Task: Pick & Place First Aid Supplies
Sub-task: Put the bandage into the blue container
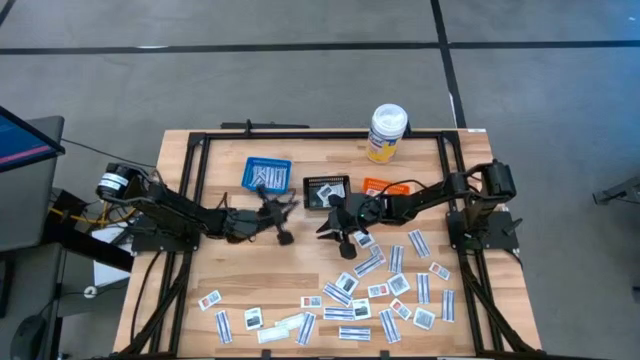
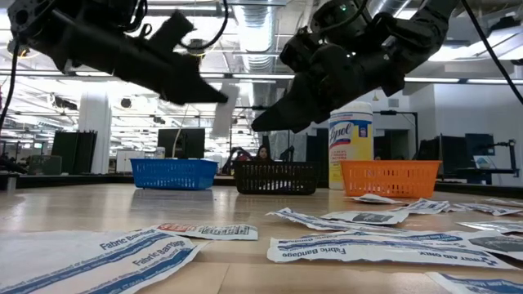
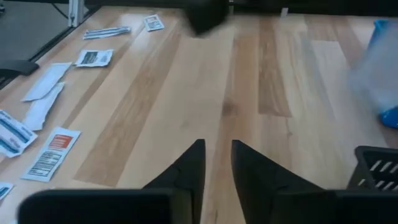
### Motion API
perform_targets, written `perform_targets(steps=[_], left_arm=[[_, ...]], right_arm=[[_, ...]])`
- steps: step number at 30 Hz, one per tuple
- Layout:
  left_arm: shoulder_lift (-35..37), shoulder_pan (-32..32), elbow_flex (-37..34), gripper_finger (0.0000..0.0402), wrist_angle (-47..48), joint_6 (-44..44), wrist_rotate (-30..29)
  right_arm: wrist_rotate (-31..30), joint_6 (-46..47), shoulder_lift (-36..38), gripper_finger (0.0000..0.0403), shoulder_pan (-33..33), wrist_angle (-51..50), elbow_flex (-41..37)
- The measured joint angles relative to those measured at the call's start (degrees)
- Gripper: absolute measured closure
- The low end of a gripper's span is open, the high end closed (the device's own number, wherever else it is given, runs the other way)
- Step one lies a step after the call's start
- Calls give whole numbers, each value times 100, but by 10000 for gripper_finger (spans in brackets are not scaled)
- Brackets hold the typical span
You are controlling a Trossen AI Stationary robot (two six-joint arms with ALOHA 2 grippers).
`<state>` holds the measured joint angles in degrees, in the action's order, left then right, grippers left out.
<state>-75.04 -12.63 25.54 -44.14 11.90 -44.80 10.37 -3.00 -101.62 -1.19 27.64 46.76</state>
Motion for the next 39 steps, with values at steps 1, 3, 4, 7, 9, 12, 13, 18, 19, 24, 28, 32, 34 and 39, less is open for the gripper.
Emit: perform_targets(steps=[1, 3, 4, 7, 9, 12, 13, 18, 19, 24, 28, 32, 34, 39], left_arm=[[141, 81, 0, 395, 350, 1, -303], [503, 283, -3, 395, 1073, -5, -803], [697, 403, -4, 395, 1352, -15, -982], [1292, 869, -4, 395, 2052, -72, -1142], [1618, 1263, -4, 395, 2311, -172, -1009], [1926, 1963, 0, 395, 2887, -178, -151], [1965, 2206, 0, 395, 3149, -173, 266], [1747, 3049, -11, 395, 3900, 1221, 2247], [1672, 3123, -11, 395, 3863, 1472, 2290], [1384, 3335, -5, 395, 3813, 2303, 2303], [1217, 3355, -5, 395, 3762, 2707, 2537], [1035, 3352, -4, 394, 3726, 2742, 2688], [957, 3353, -4, 389, 3718, 2913, 2683], [900, 3351, -4, 355, 3230, 3274, 2687]], right_arm=[[1, 0, 0, 324, 0, -1, 0], [0, 0, 0, 318, 2, 13, 0], [0, 0, 0, 316, 2, 13, 0], [0, 0, 0, 314, 3, 48, 0], [2, 0, 0, 315, 13, 94, 0], [0, 0, 0, 315, 13, 131, 0], [2, 0, 0, 315, 13, 131, 0], [2, 0, 0, 315, 13, 146, 0], [2, 0, 0, 315, 13, 149, 0], [2, 0, 0, 315, 13, 145, 0], [2, 0, 0, 315, 13, 131, 0], [2, 0, 0, 315, 13, 131, 0], [3, 0, 0, 315, 13, 133, 0], [4, -3, 0, 315, 13, 136, 0]])
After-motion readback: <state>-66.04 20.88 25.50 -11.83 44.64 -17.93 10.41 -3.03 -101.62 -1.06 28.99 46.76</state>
